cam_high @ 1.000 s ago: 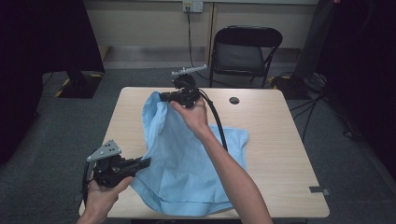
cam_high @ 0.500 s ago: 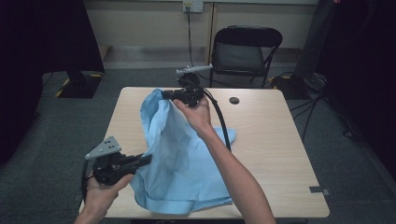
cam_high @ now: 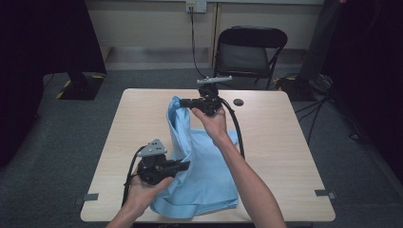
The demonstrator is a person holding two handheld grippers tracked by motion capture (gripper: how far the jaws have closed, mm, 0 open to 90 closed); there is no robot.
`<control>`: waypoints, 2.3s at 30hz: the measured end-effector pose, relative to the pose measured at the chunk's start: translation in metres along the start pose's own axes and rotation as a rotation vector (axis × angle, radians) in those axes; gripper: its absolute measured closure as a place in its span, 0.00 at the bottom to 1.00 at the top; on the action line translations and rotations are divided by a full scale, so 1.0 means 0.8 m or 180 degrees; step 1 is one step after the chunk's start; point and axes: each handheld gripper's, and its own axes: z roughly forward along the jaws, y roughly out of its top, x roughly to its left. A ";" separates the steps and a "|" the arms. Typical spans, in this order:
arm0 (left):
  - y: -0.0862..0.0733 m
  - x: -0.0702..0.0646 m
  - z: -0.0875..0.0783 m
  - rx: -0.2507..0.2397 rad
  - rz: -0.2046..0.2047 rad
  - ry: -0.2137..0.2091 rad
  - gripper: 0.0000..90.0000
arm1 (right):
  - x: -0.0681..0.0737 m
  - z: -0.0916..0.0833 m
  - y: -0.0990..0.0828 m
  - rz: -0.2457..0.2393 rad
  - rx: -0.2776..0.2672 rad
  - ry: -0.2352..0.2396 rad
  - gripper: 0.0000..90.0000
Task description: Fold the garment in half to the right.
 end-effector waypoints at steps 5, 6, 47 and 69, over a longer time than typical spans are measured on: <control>0.004 -0.006 0.026 0.0075 0.0004 -0.0074 0.96 | -0.013 -0.015 -0.010 0.0048 -0.0041 -0.0025 0.99; 0.005 -0.008 0.029 0.0084 0.0008 -0.0085 0.96 | -0.016 -0.019 -0.012 0.0067 -0.0058 -0.0028 0.99; -0.036 -0.026 0.175 0.0668 -0.0106 -0.0082 0.94 | -0.141 -0.054 -0.153 0.0629 0.0189 -0.0817 0.98; -0.060 -0.022 0.213 0.0994 -0.0156 -0.0068 0.93 | -0.170 -0.038 -0.205 0.0745 0.0438 -0.1005 0.93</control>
